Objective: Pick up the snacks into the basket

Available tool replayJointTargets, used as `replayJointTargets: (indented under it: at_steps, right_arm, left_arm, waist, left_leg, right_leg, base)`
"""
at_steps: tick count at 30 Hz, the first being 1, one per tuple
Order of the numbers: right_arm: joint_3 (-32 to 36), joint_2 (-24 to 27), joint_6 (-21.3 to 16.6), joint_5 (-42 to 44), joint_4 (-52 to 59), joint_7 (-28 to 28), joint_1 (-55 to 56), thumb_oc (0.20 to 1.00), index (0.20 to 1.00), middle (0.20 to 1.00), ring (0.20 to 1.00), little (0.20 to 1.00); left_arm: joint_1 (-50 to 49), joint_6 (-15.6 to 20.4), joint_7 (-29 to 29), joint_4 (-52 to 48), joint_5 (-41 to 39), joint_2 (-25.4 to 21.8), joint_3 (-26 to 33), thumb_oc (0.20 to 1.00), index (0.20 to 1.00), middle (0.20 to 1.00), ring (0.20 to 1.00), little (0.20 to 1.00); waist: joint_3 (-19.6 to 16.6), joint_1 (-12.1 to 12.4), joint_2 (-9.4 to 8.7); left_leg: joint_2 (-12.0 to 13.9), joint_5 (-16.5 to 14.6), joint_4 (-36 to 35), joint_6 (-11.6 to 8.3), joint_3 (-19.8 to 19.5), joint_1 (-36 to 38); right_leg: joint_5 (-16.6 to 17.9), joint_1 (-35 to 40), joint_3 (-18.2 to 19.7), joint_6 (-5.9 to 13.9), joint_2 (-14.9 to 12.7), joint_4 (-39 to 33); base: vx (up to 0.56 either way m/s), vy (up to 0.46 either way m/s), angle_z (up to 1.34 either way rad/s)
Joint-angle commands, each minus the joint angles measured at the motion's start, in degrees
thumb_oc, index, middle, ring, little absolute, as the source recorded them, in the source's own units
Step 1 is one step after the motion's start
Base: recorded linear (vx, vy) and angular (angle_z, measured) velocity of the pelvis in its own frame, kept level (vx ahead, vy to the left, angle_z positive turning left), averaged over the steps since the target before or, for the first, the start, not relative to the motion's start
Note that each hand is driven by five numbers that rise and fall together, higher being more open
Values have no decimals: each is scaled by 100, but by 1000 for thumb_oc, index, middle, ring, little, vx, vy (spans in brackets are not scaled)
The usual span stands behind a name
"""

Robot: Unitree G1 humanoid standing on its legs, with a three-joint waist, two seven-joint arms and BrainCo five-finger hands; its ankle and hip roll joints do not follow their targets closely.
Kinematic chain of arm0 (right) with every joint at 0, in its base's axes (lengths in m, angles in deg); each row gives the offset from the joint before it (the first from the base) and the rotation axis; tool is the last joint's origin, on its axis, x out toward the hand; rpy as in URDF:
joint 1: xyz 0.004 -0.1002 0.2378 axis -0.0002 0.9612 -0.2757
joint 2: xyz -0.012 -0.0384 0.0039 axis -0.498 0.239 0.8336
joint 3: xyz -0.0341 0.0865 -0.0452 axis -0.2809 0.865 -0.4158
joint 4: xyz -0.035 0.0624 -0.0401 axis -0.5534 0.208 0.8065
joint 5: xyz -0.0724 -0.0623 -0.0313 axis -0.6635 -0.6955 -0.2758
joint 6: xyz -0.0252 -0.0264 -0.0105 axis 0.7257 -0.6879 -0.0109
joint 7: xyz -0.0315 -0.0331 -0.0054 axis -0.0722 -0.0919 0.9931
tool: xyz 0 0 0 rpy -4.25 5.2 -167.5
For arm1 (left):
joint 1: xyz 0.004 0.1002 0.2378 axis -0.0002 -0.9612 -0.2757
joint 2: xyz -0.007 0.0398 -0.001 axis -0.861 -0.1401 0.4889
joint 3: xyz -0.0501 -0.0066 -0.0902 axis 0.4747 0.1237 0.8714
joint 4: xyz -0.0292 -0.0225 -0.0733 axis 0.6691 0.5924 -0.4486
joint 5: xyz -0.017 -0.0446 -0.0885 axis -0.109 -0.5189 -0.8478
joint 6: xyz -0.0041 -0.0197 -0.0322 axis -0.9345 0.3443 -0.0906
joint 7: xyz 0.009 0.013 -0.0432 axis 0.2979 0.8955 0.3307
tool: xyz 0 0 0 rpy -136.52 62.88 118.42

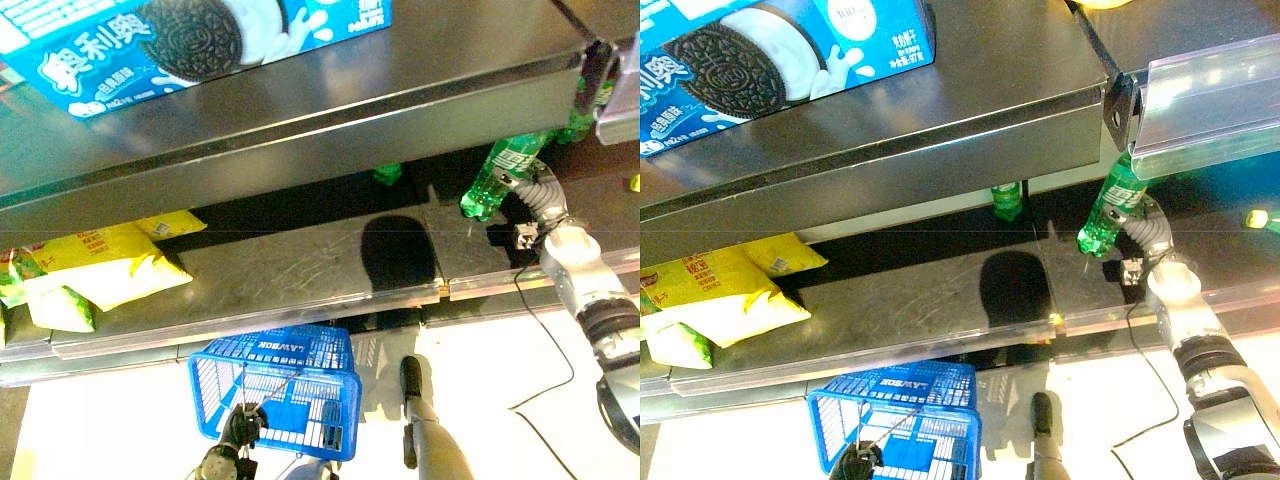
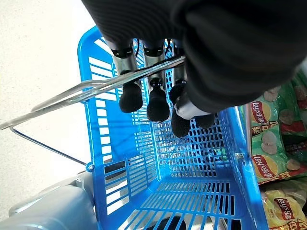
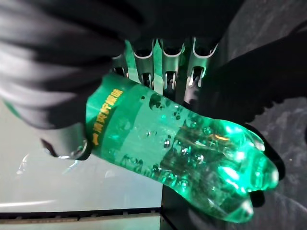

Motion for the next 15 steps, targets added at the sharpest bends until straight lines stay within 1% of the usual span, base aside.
replayJointTargets:
  at_steps: [1,4,7,10,13,14,15]
  right_arm:
    - [-75,-65,-379,97,134,-15,-62,200,200,200,200,200]
    - [-49,-129,-388,267,188,26,-14,200,200,200,200,200]
    - [-12,-252,-403,517,472,152,184,200,200,200,200,200]
    - [39,-392,-429,802,1087,353,600,200,200,200,200,200]
    - [242,-572,-548,1265,1798,579,1108,200,200,200,200,200]
    - [251,-573,-545,1264,1808,578,1121,200,200,200,200,200]
    - [339,-718,-622,1546,2315,716,1425,200,200,200,200,200]
  left_arm:
    - [-279,24,-161,157,40,-423,-168,200,200,200,200,200]
    - [-272,21,-162,166,19,-415,-155,200,200,200,200,200]
    - [-260,6,-159,172,13,-403,-119,200,200,200,200,200]
    - [-226,-7,-158,149,44,-395,-66,200,200,200,200,200]
    - [-180,-33,-170,106,89,-392,9,200,200,200,200,200]
    - [-182,-33,-170,105,89,-396,5,200,200,200,200,200]
    - [-149,-56,-180,84,123,-378,75,200,200,200,200,200]
  waist:
    - [-293,140,-365]
    - [-288,136,-369]
    - [-285,122,-378]
    - [-285,82,-405]
    - [-304,44,-443]
    - [-306,48,-446]
    - [-309,21,-481]
  left_leg:
    - [-19,37,269,-86,-195,-440]
    - [-24,35,267,-80,-195,-434]
    - [-23,32,268,-78,-198,-430]
    - [-14,26,276,-76,-197,-430]
    - [-6,6,309,-70,-192,-431]
    - [-7,5,309,-69,-192,-429]
    - [-1,-13,335,-64,-192,-427]
  right_leg:
    - [-1038,50,377,742,-257,859]
    - [-1030,56,390,742,-255,846]
    - [-1033,67,390,740,-253,843]
    - [-1026,75,387,742,-250,835]
    - [-1028,92,388,748,-252,835]
    - [-1028,94,388,749,-253,835]
    - [-1021,95,394,755,-253,835]
  base:
    - [0,0,0]
    - [0,0,0]
    - [0,0,0]
    - [0,0,0]
    - [0,0,0]
    - [0,0,0]
    - [0,0,0]
